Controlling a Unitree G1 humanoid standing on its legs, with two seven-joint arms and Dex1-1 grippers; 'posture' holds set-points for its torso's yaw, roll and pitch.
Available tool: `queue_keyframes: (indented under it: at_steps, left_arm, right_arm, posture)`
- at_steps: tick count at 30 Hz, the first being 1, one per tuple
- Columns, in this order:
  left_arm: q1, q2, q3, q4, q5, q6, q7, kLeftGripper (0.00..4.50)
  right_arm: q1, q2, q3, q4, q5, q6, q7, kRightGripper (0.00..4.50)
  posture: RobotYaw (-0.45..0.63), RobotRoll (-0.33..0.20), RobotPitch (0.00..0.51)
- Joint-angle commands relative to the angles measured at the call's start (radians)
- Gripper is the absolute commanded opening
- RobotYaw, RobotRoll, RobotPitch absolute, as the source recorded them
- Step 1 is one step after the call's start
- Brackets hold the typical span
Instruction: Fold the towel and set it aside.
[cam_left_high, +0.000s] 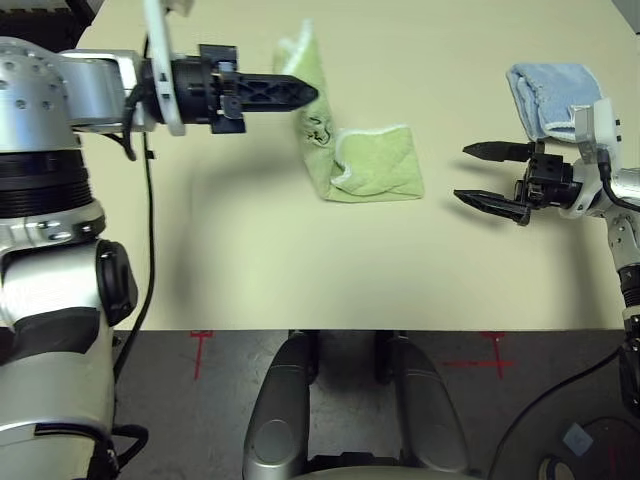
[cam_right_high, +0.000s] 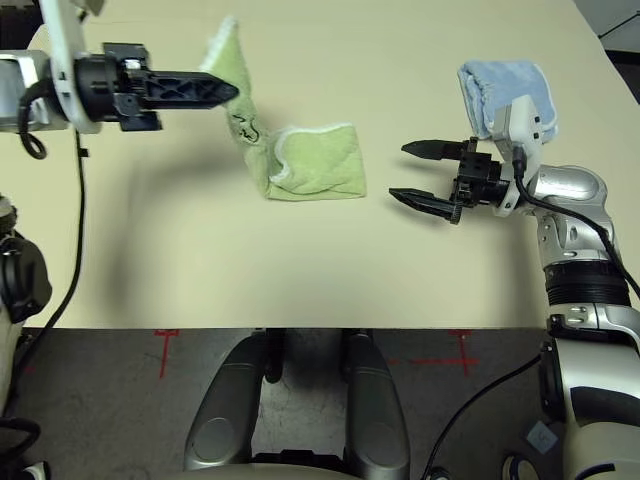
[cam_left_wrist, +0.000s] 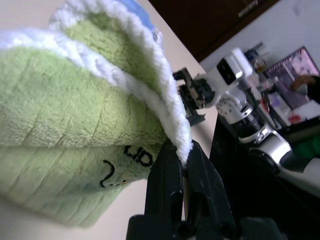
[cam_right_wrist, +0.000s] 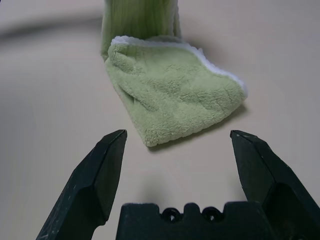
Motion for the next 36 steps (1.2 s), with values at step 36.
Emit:
queue_keyframes:
  at_steps: [36]
  left_arm:
    - [-0.069,-0.287,-0.366,0.287,0.452,-0.345,-0.355,0.04]
  right_arm:
    - [-0.019,-0.004,0.001,0.033,-0.012,-0.044,0.000,4.50]
  posture:
    - [0.07,0.000,0.305]
